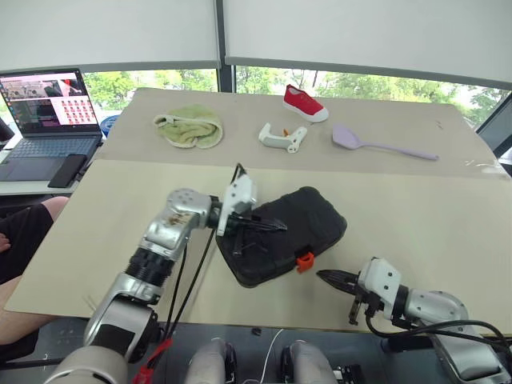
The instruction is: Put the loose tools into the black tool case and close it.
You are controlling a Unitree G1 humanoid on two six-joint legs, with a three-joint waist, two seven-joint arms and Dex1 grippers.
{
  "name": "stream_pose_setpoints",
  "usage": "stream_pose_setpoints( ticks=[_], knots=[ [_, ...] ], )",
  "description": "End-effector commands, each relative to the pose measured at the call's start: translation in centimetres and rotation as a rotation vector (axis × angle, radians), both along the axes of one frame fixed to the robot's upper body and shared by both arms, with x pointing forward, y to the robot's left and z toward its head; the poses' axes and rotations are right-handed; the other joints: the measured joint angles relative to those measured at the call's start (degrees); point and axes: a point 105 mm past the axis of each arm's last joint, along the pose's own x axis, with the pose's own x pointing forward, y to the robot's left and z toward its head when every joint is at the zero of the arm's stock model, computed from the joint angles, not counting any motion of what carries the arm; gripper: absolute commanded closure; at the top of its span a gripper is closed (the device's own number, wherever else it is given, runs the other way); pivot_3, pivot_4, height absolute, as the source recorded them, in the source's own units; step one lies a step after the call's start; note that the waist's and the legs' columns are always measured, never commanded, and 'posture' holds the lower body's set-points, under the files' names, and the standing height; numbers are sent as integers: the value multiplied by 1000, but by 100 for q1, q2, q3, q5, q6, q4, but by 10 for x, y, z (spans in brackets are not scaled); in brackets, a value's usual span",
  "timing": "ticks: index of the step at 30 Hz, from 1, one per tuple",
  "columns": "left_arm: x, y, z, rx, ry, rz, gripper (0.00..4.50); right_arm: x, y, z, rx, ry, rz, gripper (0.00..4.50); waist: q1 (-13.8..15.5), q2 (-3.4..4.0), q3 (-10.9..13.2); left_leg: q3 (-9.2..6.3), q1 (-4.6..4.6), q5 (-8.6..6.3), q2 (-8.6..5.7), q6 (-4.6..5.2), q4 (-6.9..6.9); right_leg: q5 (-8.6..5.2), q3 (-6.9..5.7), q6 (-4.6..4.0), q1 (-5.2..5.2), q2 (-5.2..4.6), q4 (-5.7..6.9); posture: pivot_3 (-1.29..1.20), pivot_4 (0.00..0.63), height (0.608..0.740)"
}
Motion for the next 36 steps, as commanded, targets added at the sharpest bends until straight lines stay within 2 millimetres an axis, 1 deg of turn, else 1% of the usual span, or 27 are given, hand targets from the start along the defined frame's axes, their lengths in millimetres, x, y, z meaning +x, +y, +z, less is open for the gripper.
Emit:
stream_pose_setpoints(
  ticks=[1,3,5,7,9,17,21,25,30,31,33,36],
  knots=[
    [-4,4,-45,129,118,39,4459,-2,14,12,37,-42,25,4500,19,12,-12,1,2,-6,-2,9,0,0,2,1,1,-3,0,0,150,738],
    [-11,5,-57,154,150,33,4459,-2,18,9,35,-40,28,4500,24,13,-31,1,8,-9,-2,13,0,0,2,1,5,-5,-2,0,150,738],
    [-16,6,-60,152,163,28,4459,-1,18,6,33,-36,18,4500,21,24,-46,1,17,-11,-1,15,-1,0,3,1,10,-6,-2,0,150,738],
    [-19,7,-62,154,165,30,4459,0,17,1,15,-23,14,4500,19,31,-51,2,33,-15,-1,20,-3,0,7,1,26,-8,-4,0,150,738],
    [-19,9,-62,154,164,41,4459,-1,17,-2,8,-9,14,4500,13,31,-53,1,53,-35,0,51,-11,-1,7,0,44,-8,-11,0,150,738],
    [-16,12,-61,159,160,60,4459,3,23,-4,25,-20,11,4500,0,39,-59,0,60,-39,2,49,-14,-4,7,-3,51,-9,-12,0,150,738],
    [-16,12,-62,162,159,64,4459,8,26,1,16,-63,24,4500,-7,40,-59,0,62,-40,3,50,-14,-4,7,-3,52,-8,-12,0,150,738],
    [-17,15,-69,193,156,55,4459,11,27,8,-5,-110,42,4500,-23,40,-59,0,63,-39,3,50,-14,-4,6,-4,52,-8,-11,0,150,738],
    [-20,13,-71,191,168,46,4459,18,27,20,-12,-180,45,4500,-36,40,-59,0,66,-39,4,50,-14,-4,7,-4,54,-8,-11,0,150,738],
    [-20,12,-72,193,170,43,4459,19,28,23,-15,-194,53,4500,-39,40,-59,0,67,-39,4,50,-14,-4,8,-4,54,-8,-11,0,150,738],
    [-22,11,-73,197,175,36,4459,15,30,24,-85,-229,117,4500,-48,40,-59,0,67,-39,5,50,-14,-4,8,-4,54,-8,-11,0,150,738],
    [-23,10,-75,202,179,29,4459,17,30,29,-88,-265,127,4500,-50,40,-59,0,72,-40,5,50,-14,-4,9,-4,57,-8,-10,0,150,738]
  ],
)
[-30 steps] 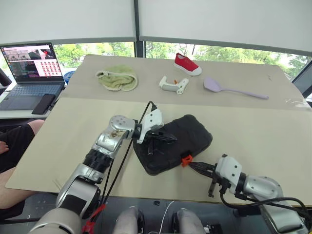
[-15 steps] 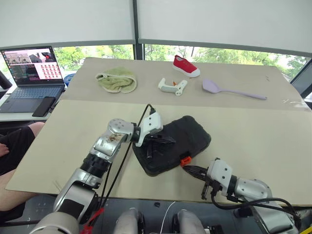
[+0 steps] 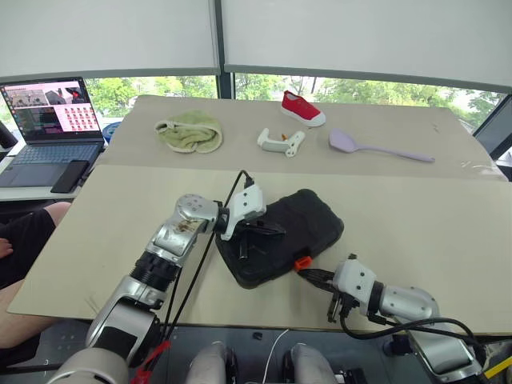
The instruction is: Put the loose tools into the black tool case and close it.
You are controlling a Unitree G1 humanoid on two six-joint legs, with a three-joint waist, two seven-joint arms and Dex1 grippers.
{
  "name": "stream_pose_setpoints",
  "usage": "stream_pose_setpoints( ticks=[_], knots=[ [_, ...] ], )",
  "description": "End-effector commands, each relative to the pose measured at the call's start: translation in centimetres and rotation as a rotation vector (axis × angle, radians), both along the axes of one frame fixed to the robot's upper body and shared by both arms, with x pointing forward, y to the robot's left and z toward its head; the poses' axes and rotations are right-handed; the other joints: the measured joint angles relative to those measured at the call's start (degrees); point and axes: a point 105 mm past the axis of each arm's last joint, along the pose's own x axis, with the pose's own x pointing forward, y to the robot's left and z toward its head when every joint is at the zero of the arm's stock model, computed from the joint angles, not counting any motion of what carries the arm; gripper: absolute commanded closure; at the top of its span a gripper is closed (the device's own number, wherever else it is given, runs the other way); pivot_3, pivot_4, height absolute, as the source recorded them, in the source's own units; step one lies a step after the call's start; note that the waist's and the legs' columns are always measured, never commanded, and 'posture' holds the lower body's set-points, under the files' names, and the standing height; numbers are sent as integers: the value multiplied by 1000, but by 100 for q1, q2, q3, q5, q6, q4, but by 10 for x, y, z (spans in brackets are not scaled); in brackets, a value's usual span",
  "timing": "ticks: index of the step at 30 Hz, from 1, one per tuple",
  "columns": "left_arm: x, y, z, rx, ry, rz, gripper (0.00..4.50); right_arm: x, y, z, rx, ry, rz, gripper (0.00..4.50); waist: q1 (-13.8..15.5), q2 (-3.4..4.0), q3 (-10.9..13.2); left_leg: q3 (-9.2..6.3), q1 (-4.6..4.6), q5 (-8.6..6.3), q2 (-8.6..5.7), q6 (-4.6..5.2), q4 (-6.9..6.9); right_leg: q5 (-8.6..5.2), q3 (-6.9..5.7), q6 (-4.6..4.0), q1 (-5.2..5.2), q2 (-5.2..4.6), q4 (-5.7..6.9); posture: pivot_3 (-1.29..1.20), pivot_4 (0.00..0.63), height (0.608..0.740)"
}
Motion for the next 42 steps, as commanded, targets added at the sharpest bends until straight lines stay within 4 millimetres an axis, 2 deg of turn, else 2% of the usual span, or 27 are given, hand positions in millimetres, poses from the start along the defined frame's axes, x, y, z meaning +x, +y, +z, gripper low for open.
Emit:
stream_pose_setpoints(
  ticks=[1,6,10,13,16,21,25,31,36,42],
  knots=[
    [-18,5,-58,144,178,-13,4459,9,8,39,59,-192,35,4500,-2,-1,0,-1,3,0,1,0,-1,0,0,-1,2,1,0,0,150,738],
    [-18,4,-59,146,180,-16,4459,16,8,48,84,-225,24,4500,-41,-1,-4,-1,27,-2,4,-1,-4,-1,2,0,23,-2,-3,0,150,738],
    [-19,4,-59,146,184,-16,4459,18,8,37,55,-194,22,4500,-28,21,-17,-4,30,-22,3,-35,-4,-1,2,0,21,-14,-3,0,150,738],
    [-19,5,-60,148,186,-16,4459,18,5,26,31,-138,13,4500,5,26,-33,-4,30,-25,1,-15,-7,-3,-4,2,21,-16,-15,0,150,738],
    [-19,5,-60,145,185,-13,4459,10,3,22,38,-72,34,4500,17,35,-57,-3,30,-22,0,10,-7,-4,-2,4,24,-16,-21,0,150,738],
    [-19,7,-58,137,183,-5,4459,-1,-3,32,94,-47,43,4500,30,40,-78,-5,30,-25,1,13,-11,-5,-3,4,24,-24,-28,0,150,738],
    [-19,11,-59,142,183,-1,4459,-8,-13,16,54,46,-3,4500,36,40,-80,-6,30,-27,1,13,-13,-6,-4,3,22,-35,-32,0,150,738],
    [-21,10,-60,143,186,-4,4459,3,-6,7,69,36,-51,4500,21,47,-83,-5,30,-34,3,0,-15,-8,-3,3,20,-36,-33,0,150,738],
    [-23,11,-61,150,191,-6,4459,15,0,12,103,-3,-62,4500,-9,41,-83,-6,32,-39,6,-8,-16,-9,-3,6,17,-35,-36,0,150,738],
    [-23,14,-63,156,197,2,4459,19,8,15,129,-12,-46,4500,-64,37,-80,-17,56,-49,7,-31,-18,-19,2,25,23,-36,-36,0,150,738]
  ],
)
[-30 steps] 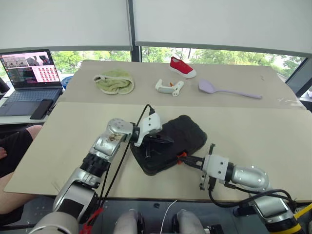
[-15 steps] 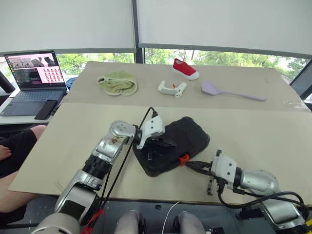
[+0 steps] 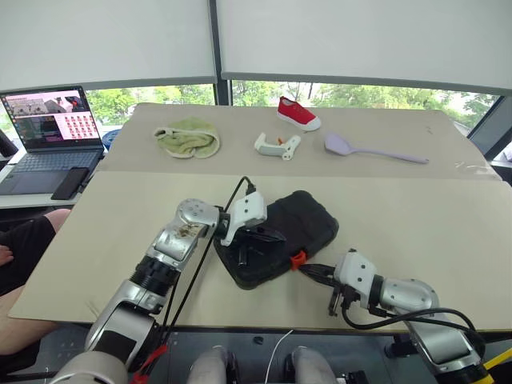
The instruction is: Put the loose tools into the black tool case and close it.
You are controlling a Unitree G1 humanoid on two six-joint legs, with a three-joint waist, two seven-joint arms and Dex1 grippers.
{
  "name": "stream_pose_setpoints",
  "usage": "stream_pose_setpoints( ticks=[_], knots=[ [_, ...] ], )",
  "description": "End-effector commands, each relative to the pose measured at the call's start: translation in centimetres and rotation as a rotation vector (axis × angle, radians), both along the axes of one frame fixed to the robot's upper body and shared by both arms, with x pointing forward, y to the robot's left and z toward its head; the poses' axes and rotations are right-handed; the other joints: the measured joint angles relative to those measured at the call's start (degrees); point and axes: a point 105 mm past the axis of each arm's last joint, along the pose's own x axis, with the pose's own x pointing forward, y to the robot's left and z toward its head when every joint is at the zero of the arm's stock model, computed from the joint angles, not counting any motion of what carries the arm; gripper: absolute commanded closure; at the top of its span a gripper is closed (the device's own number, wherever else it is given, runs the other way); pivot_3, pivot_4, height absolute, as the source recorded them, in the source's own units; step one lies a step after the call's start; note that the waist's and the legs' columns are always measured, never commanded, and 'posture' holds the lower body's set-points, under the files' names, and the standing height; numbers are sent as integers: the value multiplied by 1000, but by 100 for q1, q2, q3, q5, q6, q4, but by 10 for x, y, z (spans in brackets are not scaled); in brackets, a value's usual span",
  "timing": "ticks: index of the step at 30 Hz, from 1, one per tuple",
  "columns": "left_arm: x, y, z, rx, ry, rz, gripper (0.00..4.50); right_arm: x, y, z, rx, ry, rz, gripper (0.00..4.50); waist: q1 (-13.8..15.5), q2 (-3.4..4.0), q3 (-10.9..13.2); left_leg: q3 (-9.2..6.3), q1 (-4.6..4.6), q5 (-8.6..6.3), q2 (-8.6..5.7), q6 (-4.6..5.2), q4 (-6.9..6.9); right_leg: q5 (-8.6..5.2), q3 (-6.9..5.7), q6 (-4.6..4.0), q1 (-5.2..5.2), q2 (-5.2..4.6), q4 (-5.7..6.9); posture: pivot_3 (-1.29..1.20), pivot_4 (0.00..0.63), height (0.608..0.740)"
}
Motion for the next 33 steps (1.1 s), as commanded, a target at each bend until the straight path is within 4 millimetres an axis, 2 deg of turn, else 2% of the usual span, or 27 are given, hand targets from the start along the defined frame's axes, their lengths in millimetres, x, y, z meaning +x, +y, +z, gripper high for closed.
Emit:
stream_pose_setpoints(
  ticks=[1,12,14,16,17,19,22,26,29,30,31,33],
  knots=[
    [-14,13,-55,139,179,32,4459,11,8,19,41,-96,-1,4500,-9,-3,1,0,5,-1,0,-1,-4,-1,4,2,1,0,-1,0,150,738],
    [-16,20,-63,146,208,54,4459,19,14,20,87,-103,-20,4500,-10,-3,3,-1,10,-2,0,-5,-13,-1,20,-3,-4,-3,-1,0,150,738],
    [-13,22,-52,73,182,66,4459,13,10,23,107,-92,-18,4500,-15,1,4,0,10,-2,0,-5,-16,-2,23,-6,-6,-4,-2,0,150,738],
    [-10,26,-32,-49,151,89,4459,6,1,26,127,-66,-30,4500,-19,11,10,1,10,-2,0,-6,-27,1,33,-9,-10,-4,-6,0,150,738],
    [-9,31,-22,-100,123,93,4217,2,-5,29,146,-60,-42,4500,-21,20,16,1,9,0,0,-8,-36,4,43,-15,-11,-5,-10,0,150,738],
    [-14,45,-4,-179,61,75,3752,-5,-16,34,164,-51,-54,3919,-21,24,19,5,5,7,-1,-18,-63,19,71,-42,-3,0,-25,0,150,738],
    [-18,74,15,-242,-58,114,2612,-15,-33,35,128,-38,-52,3053,-22,14,28,5,5,21,-2,-36,-103,16,73,-56,-8,15,-47,0,150,738],
    [-24,111,40,-278,-130,211,1110,-18,-64,39,88,-51,-89,1640,13,6,85,3,-23,30,2,-21,-106,11,70,-63,-34,28,-49,0,150,738],
    [-25,152,31,-175,-159,382,86,-16,-92,44,58,-119,-104,653,39,-28,112,2,-83,44,-6,-10,-95,19,60,-50,-87,33,-48,0,150,738],
    [-27,167,24,-120,-179,443,0,-17,-100,44,37,-138,-76,313,47,-32,118,6,-80,55,-10,-29,-94,23,41,-43,-85,41,-51,0,150,738],
    [-27,183,18,-103,-137,547,0,-17,-111,43,-8,-148,-67,313,55,-32,125,8,-80,58,-14,-34,-94,24,29,-39,-82,41,-57,0,150,738],
    [-30,202,13,-113,-86,669,0,-14,-128,43,-27,-126,-91,313,44,-31,135,14,-83,52,-16,-25,-94,28,29,-30,-80,38,-71,0,150,738]
  ],
)
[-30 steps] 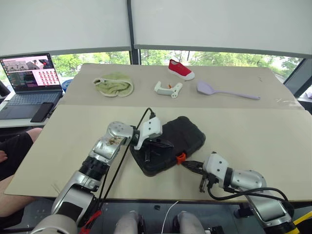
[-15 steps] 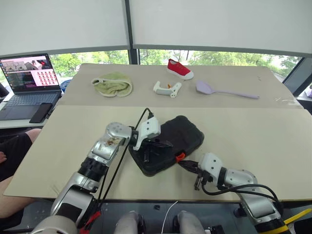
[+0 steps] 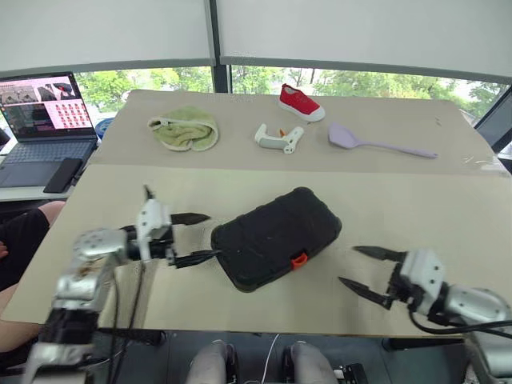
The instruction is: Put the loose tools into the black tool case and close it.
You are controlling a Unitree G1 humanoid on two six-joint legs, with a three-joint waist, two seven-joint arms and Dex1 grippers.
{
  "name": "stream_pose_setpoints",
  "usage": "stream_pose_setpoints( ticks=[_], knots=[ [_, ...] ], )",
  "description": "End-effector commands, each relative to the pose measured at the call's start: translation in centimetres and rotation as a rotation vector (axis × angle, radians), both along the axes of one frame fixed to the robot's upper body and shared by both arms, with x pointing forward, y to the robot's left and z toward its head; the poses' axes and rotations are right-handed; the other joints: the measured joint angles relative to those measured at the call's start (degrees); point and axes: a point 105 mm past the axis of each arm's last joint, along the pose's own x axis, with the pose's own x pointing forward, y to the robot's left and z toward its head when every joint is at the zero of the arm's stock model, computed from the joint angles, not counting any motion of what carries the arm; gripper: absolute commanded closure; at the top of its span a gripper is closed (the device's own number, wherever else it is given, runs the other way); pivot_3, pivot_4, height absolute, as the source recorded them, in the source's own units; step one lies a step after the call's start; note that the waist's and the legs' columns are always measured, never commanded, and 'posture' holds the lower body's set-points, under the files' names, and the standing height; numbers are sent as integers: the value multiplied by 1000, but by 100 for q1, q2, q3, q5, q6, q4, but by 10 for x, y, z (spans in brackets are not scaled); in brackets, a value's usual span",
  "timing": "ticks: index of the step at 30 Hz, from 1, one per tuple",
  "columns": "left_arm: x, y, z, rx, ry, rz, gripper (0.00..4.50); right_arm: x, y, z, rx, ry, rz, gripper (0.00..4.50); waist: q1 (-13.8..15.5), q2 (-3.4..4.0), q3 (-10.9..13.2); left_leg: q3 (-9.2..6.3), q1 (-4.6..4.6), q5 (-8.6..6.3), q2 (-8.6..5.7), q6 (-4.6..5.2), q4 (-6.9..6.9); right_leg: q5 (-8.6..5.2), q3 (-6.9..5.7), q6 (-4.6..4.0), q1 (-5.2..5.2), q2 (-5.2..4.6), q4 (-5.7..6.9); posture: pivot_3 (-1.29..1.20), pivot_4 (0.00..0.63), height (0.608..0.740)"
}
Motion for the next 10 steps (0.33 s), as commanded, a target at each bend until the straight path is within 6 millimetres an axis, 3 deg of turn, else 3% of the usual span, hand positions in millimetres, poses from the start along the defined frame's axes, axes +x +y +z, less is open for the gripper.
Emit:
stream_pose_setpoints(
  ticks=[1,4,10],
  knots=[
    [-3,37,-4,7,21,203,0,4,-34,14,-16,-24,-28,313,-5,0,18,1,-1,-4,-2,7,0,-1,-1,6,1,-6,-2,0,150,738],
    [-14,50,-19,144,-28,194,0,10,-49,14,8,-2,-49,141,19,-10,35,4,-2,-4,-4,7,0,-1,-6,8,-3,-29,-1,0,150,738],
    [-23,48,-22,132,-42,155,0,11,-53,8,-18,-18,-33,141,106,-1,42,-5,-2,-25,-1,-41,0,-1,-23,1,-12,-54,-5,0,150,738]
  ],
)
